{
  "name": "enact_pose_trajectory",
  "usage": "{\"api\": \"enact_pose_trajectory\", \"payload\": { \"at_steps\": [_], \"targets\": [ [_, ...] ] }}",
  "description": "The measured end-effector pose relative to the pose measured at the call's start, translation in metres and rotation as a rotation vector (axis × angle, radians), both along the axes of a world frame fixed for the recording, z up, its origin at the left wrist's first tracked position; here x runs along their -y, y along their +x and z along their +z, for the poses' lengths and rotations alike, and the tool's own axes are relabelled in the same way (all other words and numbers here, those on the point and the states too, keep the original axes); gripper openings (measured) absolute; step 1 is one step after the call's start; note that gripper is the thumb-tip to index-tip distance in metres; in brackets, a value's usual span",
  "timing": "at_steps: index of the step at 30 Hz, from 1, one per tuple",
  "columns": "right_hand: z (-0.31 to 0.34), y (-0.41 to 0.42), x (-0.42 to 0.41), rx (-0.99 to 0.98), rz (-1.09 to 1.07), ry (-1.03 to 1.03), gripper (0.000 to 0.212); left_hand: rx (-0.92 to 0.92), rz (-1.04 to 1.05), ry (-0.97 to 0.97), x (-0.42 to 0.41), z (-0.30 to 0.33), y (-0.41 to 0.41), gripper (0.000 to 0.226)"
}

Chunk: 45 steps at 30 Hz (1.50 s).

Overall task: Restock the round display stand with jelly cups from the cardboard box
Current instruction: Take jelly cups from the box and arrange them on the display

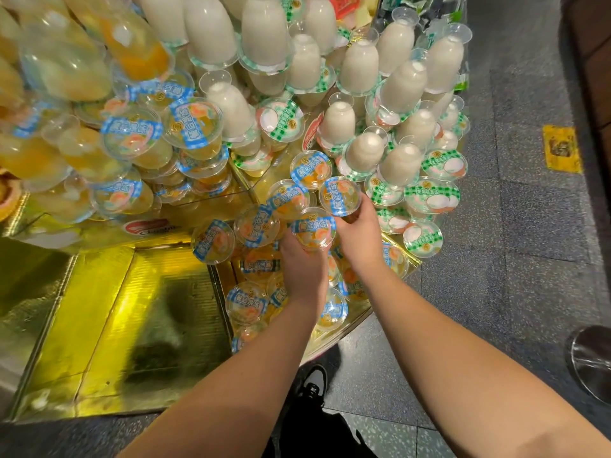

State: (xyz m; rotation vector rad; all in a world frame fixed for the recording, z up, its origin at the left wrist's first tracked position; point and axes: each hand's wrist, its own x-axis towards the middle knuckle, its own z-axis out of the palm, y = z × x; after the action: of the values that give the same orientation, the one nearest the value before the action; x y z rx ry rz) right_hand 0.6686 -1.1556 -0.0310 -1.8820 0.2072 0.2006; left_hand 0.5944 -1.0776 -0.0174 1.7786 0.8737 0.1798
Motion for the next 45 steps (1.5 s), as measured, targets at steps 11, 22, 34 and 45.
{"api": "enact_pose_trajectory", "payload": {
  "at_steps": [11, 22, 34, 45],
  "targets": [
    [0.006, -0.002, 0.010, -0.034, 0.140, -0.130, 0.052, -0.121, -0.074, 0.079, 0.002, 0.003, 0.006, 0.080],
    [0.034, -0.038, 0.022, -0.164, 0.097, -0.304, 0.061, -0.133, -0.089, -0.019, -0.013, 0.006, -0.010, 0.044],
    [0.045, -0.028, 0.002, -0.281, 0.070, -0.145, 0.025, -0.061, -0.176, -0.186, -0.020, 0.023, -0.011, 0.011],
    [0.035, 0.012, 0.006, -0.429, -0.036, -0.010, 0.036, 0.032, -0.121, -0.373, -0.012, 0.036, -0.009, 0.014]
  ]
}}
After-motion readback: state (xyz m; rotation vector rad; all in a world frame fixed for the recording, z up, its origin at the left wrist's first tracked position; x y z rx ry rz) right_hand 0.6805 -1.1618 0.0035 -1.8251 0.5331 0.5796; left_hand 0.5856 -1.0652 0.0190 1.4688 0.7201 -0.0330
